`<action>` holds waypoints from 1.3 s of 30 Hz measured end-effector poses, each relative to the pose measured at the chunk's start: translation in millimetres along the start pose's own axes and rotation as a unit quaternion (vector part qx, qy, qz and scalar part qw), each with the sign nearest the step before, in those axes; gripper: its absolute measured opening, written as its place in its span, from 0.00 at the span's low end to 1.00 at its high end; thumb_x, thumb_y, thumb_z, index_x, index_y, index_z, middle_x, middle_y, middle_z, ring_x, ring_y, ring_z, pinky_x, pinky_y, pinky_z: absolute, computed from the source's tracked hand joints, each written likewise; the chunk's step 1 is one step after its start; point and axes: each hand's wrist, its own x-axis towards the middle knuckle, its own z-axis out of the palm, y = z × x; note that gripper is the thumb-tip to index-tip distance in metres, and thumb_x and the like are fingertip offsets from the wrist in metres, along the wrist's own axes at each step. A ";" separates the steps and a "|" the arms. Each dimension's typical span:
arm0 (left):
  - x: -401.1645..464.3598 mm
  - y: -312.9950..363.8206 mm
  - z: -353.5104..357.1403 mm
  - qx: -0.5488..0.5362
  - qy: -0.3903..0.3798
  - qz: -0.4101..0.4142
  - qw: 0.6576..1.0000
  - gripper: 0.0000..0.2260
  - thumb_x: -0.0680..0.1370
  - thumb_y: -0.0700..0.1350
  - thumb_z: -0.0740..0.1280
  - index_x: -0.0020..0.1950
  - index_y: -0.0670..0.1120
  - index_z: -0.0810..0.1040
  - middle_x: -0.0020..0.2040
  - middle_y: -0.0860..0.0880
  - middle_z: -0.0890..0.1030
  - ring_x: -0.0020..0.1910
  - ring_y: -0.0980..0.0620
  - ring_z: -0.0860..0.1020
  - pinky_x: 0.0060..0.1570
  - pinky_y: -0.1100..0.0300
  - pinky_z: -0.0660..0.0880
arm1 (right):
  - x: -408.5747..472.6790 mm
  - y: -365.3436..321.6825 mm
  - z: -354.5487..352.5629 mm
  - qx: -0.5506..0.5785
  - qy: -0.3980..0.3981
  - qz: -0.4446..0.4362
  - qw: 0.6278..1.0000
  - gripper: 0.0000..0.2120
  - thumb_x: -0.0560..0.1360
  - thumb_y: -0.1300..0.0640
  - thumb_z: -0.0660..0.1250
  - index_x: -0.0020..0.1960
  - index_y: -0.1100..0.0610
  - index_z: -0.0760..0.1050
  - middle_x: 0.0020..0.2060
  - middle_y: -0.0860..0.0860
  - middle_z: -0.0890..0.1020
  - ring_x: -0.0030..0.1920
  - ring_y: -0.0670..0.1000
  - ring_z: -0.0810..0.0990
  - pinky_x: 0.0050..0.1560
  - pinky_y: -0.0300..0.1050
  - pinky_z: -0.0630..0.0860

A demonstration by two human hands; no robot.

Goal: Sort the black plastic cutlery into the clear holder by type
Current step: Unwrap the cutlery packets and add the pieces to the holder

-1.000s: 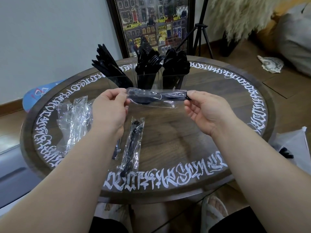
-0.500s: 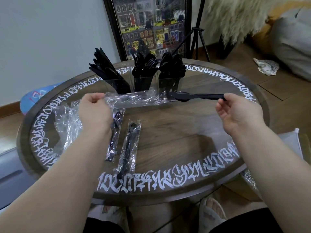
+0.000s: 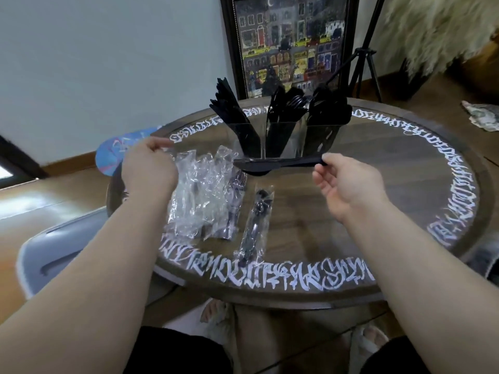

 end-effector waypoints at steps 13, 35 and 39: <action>-28.6 -12.0 41.5 0.315 -0.191 0.222 0.903 0.24 0.79 0.59 0.57 0.72 0.50 0.66 0.74 0.46 0.64 0.73 0.44 0.59 0.72 0.43 0.58 | 2.6 18.6 23.4 0.001 0.051 -0.012 0.999 0.06 0.74 0.67 0.67 0.40 0.60 0.74 0.33 0.54 0.77 0.31 0.47 0.78 0.35 0.37 0.78; -78.9 47.8 59.2 -0.434 -0.266 -0.327 0.796 0.06 0.79 0.41 0.64 0.53 0.39 0.75 0.56 0.40 0.81 0.48 0.47 0.82 0.47 0.56 0.80 | -7.3 -5.7 -8.2 0.000 -0.058 0.016 0.998 0.08 0.75 0.69 0.64 0.39 0.60 0.72 0.33 0.54 0.76 0.31 0.48 0.79 0.34 0.38 0.79; -79.4 56.7 66.5 -0.464 -0.286 -0.314 0.777 0.03 0.80 0.40 0.64 0.53 0.42 0.74 0.46 0.45 0.82 0.40 0.53 0.82 0.44 0.59 0.80 | -6.2 -3.2 -17.8 -0.128 -0.122 0.018 0.984 0.10 0.74 0.72 0.64 0.37 0.61 0.72 0.33 0.55 0.77 0.32 0.50 0.80 0.37 0.41 0.81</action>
